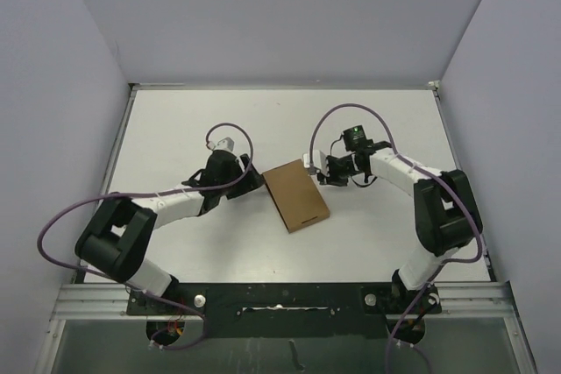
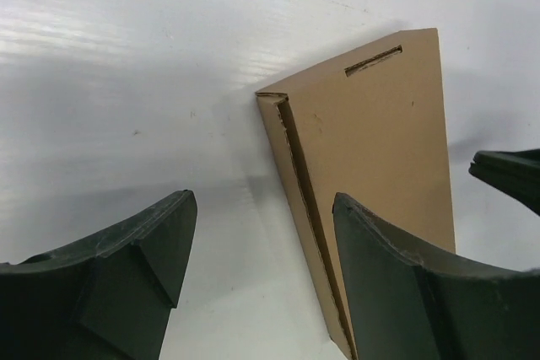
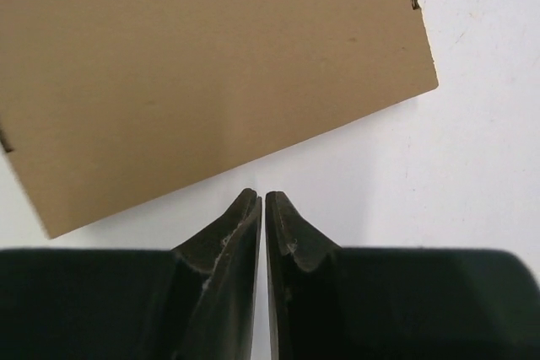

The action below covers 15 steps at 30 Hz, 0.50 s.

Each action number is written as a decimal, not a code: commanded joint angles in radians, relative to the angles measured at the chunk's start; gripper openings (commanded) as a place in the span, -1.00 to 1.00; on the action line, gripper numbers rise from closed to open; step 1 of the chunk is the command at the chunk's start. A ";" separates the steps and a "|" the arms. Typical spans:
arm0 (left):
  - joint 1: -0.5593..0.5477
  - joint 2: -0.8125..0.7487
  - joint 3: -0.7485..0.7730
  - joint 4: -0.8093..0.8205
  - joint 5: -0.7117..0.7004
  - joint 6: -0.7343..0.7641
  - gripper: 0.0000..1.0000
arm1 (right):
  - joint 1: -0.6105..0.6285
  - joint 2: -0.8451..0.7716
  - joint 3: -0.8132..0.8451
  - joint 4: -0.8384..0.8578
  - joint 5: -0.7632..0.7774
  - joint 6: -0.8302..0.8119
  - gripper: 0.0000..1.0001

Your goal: Fold the paper box

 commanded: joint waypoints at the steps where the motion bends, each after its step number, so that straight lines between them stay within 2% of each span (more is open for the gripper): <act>1: 0.008 0.103 0.082 0.126 0.070 0.028 0.29 | 0.019 0.096 0.106 0.017 0.039 -0.022 -0.81; 6: 0.007 0.211 0.146 0.164 0.099 0.001 0.24 | 0.050 0.176 0.174 0.029 0.055 -0.023 -0.83; 9: 0.006 0.246 0.168 0.156 0.107 -0.002 0.12 | 0.087 0.212 0.205 0.030 0.071 -0.021 -0.84; 12: 0.001 0.263 0.177 0.158 0.124 -0.005 -0.17 | 0.133 0.232 0.229 0.028 0.081 -0.011 -0.84; 15: -0.019 0.283 0.185 0.163 0.150 -0.007 -0.63 | 0.162 0.246 0.249 0.024 0.076 0.014 -0.84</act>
